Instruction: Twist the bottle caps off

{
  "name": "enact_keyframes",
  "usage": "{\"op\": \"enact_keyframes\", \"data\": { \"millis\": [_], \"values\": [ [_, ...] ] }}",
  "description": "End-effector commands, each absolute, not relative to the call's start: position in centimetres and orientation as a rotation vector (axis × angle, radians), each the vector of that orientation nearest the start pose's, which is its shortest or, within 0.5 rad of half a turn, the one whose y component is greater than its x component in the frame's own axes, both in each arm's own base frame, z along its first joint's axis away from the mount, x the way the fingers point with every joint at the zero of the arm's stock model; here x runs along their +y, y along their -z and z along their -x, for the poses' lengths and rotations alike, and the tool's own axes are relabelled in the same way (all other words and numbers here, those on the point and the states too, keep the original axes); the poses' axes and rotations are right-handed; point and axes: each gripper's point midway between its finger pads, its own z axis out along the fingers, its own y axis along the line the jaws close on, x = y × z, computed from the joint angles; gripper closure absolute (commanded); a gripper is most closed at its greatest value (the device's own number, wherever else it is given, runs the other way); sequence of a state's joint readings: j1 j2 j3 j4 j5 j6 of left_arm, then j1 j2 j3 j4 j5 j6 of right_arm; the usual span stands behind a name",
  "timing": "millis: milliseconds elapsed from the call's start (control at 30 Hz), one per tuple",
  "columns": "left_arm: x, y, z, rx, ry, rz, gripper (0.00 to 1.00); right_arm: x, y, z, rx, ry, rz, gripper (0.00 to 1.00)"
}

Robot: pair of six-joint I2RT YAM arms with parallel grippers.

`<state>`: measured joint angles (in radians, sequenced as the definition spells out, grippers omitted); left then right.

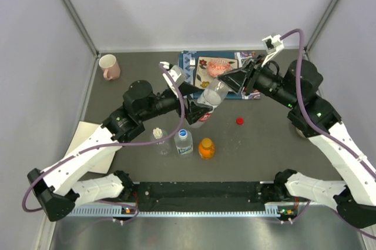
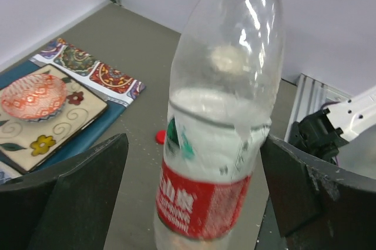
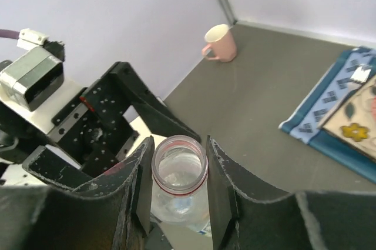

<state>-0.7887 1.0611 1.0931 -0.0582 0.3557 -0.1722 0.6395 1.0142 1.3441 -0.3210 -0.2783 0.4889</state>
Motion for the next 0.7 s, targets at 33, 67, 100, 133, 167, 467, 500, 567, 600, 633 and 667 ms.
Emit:
{"op": "enact_keyframes", "data": {
  "millis": [33, 67, 100, 133, 167, 467, 500, 567, 600, 633, 667],
  "values": [
    [-27.4, -40.2, -22.1, 1.447, 0.849, -0.666, 0.01, 19.4, -47.5, -23.7, 1.561, -0.79, 0.212, 1.0],
    [-26.7, -40.3, -22.3, 1.455, 0.819, -0.641, 0.01, 18.2, -47.3, -24.3, 1.564, -0.722, 0.162, 1.0],
    [-26.0, -40.4, -22.3, 1.459, 0.796, -0.621, 0.01, 17.1, -45.9, -25.1, 1.594, -0.631, 0.134, 1.0],
    [-25.0, -40.6, -22.0, 1.452, 0.779, -0.595, 0.01, 14.7, -45.2, -26.4, 1.601, -0.495, 0.025, 1.0],
    [-24.2, -40.8, -22.1, 1.447, 0.754, -0.558, 0.01, 13.2, -44.7, -26.9, 1.603, -0.416, -0.028, 1.0],
    [-20.5, -40.0, -20.6, 1.398, 0.694, -0.478, 0.01, 7.2, -35.6, -31.6, 1.604, 0.128, -0.204, 1.0],
    [-20.4, -39.7, -20.5, 1.398, 0.695, -0.48, 0.01, 7.4, -34.1, -32.3, 1.638, 0.159, -0.192, 1.0],
    [-20.3, -39.6, -20.4, 1.394, 0.698, -0.481, 0.01, 6.4, -32.2, -33.0, 1.667, 0.203, -0.24, 1.0],
    [-20.4, -39.3, -20.3, 1.397, 0.702, -0.485, 0.01, 6.2, -31.6, -33.3, 1.671, 0.202, -0.251, 1.0],
    [-20.3, -39.3, -20.2, 1.394, 0.704, -0.485, 0.01, 6.0, -30.9, -33.8, 1.68, 0.191, -0.258, 1.0],
    [-20.2, -39.3, -20.1, 1.393, 0.705, -0.486, 0.01, 5.7, -30.0, -34.1, 1.685, 0.173, -0.293, 1.0]
  ]
}}
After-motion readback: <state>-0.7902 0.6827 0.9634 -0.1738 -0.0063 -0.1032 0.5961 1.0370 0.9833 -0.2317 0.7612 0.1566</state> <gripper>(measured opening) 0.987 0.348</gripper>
